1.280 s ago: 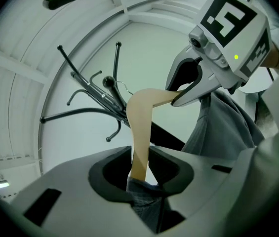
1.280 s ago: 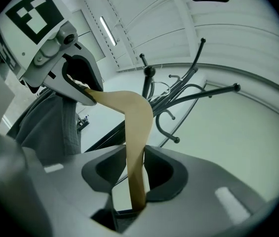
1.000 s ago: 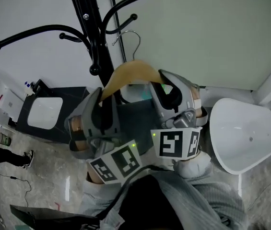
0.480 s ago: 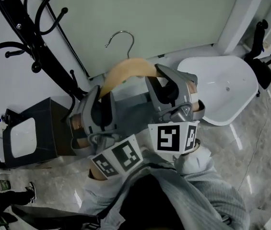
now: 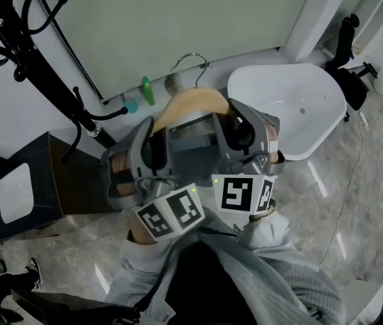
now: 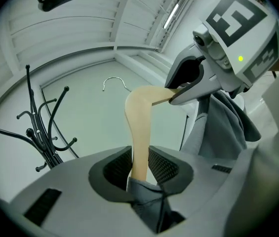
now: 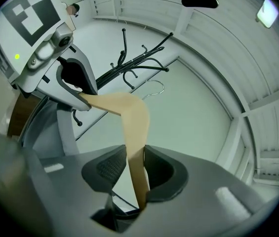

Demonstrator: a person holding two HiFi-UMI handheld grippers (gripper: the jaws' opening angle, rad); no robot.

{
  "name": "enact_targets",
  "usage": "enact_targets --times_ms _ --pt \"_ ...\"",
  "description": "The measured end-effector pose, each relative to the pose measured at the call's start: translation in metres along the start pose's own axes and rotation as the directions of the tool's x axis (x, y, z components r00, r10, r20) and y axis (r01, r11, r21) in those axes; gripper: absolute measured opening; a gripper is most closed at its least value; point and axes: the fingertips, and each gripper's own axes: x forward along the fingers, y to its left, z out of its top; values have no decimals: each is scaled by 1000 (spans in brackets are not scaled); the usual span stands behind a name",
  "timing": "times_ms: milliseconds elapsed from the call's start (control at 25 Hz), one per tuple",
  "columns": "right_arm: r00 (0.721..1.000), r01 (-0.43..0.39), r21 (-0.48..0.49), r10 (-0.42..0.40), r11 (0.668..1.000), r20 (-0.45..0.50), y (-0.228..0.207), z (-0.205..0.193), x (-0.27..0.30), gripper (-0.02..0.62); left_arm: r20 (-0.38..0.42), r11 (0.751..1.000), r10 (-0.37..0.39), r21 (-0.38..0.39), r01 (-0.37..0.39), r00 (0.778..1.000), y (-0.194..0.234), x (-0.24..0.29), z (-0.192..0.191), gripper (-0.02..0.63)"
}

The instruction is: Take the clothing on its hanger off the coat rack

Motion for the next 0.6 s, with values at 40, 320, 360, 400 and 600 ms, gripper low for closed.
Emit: enact_targets --times_ms 40,320,360,400,600 --pt "1000 1 6 -1 1000 -3 2 -3 -2 112 0 1000 -2 1 2 1000 -4 -1 -1 103" --pt "1000 -3 18 3 1000 -19 3 -14 -17 110 9 1000 -4 17 4 1000 -16 -12 6 103" --pt "1000 -1 21 2 1000 -19 2 -14 -19 110 10 1000 -2 18 2 1000 -16 -13 7 103" --pt "1000 0 24 0 1000 -18 1 -14 -21 110 10 1000 -2 19 1 1000 -16 -14 9 103" --pt "1000 3 30 -3 1000 -8 -1 -9 -27 110 13 1000 4 25 -4 1000 -12 -21 13 103"
